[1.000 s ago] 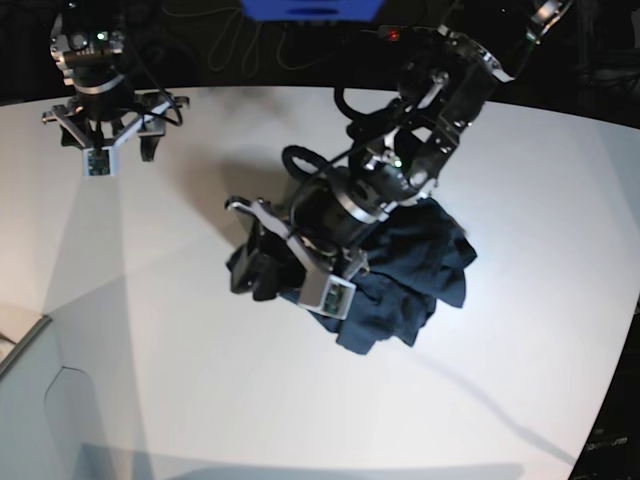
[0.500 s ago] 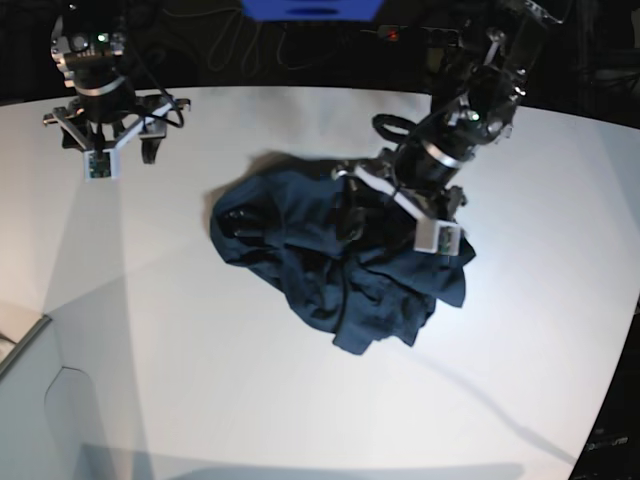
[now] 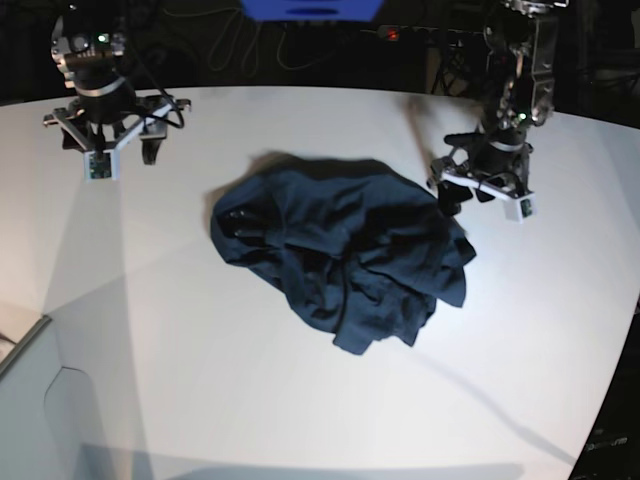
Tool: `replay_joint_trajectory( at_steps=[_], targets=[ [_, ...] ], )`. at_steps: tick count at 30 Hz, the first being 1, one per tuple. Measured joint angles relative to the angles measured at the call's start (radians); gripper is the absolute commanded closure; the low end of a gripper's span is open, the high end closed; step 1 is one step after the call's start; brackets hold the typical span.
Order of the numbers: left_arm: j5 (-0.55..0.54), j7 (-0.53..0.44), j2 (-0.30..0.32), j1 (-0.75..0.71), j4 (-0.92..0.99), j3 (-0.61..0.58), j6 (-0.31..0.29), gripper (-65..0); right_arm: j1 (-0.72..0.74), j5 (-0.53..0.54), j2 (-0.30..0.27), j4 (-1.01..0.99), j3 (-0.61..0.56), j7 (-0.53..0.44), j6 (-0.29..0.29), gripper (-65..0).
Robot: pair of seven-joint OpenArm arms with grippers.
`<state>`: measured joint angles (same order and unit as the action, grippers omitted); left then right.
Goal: Layout the t-shirt on the table in an organized manner, then fold the t-shirt properly
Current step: 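Grasp the shirt edge again with the left gripper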
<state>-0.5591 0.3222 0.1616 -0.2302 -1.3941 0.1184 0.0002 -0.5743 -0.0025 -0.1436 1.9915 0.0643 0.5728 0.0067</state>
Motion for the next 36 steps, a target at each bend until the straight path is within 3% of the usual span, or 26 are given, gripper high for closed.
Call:
replay_joint_trajectory(
  at_steps=[11,13,20,31,36],
  targets=[
    [0.001,-0.002,-0.034,0.074,0.042,-0.047,0.001,-37.7,-0.006,0.000,0.000,0.000,0.000,0.000,0.000,-38.1],
    [0.004,-0.001,-0.032,0.079,0.042,-0.079,0.000,-32.5,-0.006,0.000,0.000,0.000,0.000,0.000,0.000,-38.1],
    [0.002,-0.004,-0.034,0.077,0.108,-0.081,0.003,0.0,-0.008,0.000,0.000,0.000,0.000,0.000,0.000,-38.1],
    [0.000,-0.004,-0.026,-0.005,-0.061,-0.079,0.001,0.0,-0.008,0.000,0.001,0.000,0.000,0.000,0.000,-38.1],
    [0.000,0.000,-0.026,0.001,-0.037,-0.079,0.000,-0.2,-0.008,0.000,0.000,0.000,0.000,0.000,0.000,-38.1]
  ],
)
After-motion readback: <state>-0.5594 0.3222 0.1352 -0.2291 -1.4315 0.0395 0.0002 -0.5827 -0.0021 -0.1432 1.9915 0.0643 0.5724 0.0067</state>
